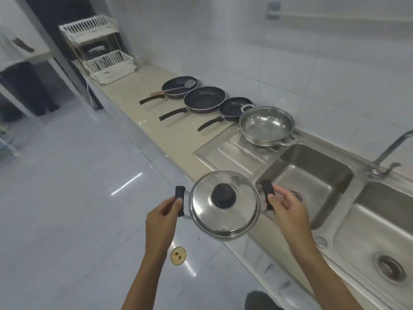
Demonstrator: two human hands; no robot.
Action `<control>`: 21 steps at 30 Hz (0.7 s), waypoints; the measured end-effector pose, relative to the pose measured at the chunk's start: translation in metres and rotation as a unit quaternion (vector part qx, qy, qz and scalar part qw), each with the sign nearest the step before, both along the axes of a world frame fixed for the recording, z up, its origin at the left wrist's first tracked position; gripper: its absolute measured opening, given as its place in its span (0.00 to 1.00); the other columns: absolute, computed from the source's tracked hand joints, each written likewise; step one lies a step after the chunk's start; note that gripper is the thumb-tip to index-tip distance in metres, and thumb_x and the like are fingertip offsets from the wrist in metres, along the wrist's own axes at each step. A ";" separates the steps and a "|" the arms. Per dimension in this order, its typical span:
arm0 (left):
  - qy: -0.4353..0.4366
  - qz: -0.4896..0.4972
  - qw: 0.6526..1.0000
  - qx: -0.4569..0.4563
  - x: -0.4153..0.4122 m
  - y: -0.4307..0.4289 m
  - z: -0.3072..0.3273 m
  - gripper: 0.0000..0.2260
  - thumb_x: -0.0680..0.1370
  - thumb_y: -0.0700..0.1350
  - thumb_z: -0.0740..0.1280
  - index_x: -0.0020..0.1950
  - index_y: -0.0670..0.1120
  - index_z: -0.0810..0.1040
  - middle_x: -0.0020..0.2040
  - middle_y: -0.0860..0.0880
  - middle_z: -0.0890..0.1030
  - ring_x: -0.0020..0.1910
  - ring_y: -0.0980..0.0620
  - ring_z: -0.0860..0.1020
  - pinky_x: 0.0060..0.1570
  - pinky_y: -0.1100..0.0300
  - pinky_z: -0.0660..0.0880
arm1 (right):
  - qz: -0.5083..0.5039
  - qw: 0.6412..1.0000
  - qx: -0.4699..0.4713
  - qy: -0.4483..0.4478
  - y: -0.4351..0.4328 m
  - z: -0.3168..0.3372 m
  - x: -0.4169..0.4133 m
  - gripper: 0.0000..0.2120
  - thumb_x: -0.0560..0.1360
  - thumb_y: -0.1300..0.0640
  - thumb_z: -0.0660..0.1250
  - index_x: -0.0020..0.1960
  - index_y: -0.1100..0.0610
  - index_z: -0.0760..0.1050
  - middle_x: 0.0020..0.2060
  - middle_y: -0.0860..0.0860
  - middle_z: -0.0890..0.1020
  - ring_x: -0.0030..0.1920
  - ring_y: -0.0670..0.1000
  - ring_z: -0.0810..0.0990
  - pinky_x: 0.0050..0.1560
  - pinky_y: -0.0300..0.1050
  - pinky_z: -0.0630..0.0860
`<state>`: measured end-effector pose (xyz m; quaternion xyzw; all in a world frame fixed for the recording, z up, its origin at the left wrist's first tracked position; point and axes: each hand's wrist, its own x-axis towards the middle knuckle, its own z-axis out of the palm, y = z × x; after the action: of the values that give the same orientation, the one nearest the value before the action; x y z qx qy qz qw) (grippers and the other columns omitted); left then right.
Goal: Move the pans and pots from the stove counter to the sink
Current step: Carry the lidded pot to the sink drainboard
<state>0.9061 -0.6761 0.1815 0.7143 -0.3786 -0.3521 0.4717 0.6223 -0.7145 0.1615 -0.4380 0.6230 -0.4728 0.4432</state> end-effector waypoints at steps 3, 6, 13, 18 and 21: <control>-0.024 -0.051 0.998 0.004 0.023 -0.078 -0.006 0.04 0.80 0.51 0.69 0.51 0.58 0.84 0.41 0.62 0.87 0.43 0.64 0.84 0.47 0.58 0.79 | -0.048 0.999 0.013 -0.004 -0.042 -0.006 0.016 0.12 0.81 0.56 0.69 0.53 0.37 0.79 0.41 0.38 0.87 0.45 0.36 0.85 0.50 0.39 0.77; -0.031 -0.095 0.995 0.019 0.035 -0.158 -0.024 0.05 0.80 0.52 0.69 0.48 0.58 0.84 0.39 0.61 0.87 0.40 0.63 0.84 0.48 0.54 0.80 | -0.092 0.996 0.012 0.011 -0.093 -0.017 0.027 0.11 0.81 0.55 0.69 0.53 0.38 0.78 0.41 0.42 0.86 0.42 0.34 0.83 0.44 0.36 0.75; -0.057 -0.171 0.980 0.081 0.043 -0.303 -0.059 0.08 0.80 0.50 0.68 0.51 0.51 0.87 0.45 0.51 0.88 0.48 0.50 0.85 0.52 0.47 0.80 | -0.161 0.985 0.059 0.015 -0.192 -0.049 0.034 0.12 0.80 0.59 0.69 0.60 0.47 0.81 0.44 0.50 0.88 0.43 0.43 0.85 0.44 0.36 0.76; -0.094 -0.222 0.967 0.086 0.049 -0.387 -0.073 0.08 0.81 0.47 0.68 0.54 0.48 0.87 0.43 0.52 0.87 0.44 0.51 0.84 0.51 0.46 0.80 | -0.170 0.980 0.101 0.025 -0.241 -0.060 0.041 0.16 0.79 0.63 0.70 0.58 0.42 0.80 0.44 0.45 0.88 0.43 0.39 0.86 0.45 0.38 0.76; -0.093 -0.246 0.961 0.085 0.052 -0.422 -0.080 0.07 0.80 0.46 0.68 0.49 0.55 0.87 0.37 0.60 0.86 0.39 0.61 0.83 0.47 0.49 0.80 | -0.181 0.978 0.103 0.021 -0.260 -0.064 0.047 0.19 0.79 0.65 0.70 0.55 0.40 0.80 0.44 0.46 0.89 0.45 0.43 0.88 0.47 0.40 0.77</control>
<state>0.9578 -1.0982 0.1012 0.6660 -0.5538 -0.4199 0.2710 0.6695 -0.9742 0.0980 -0.2799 0.7461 -0.4697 0.3800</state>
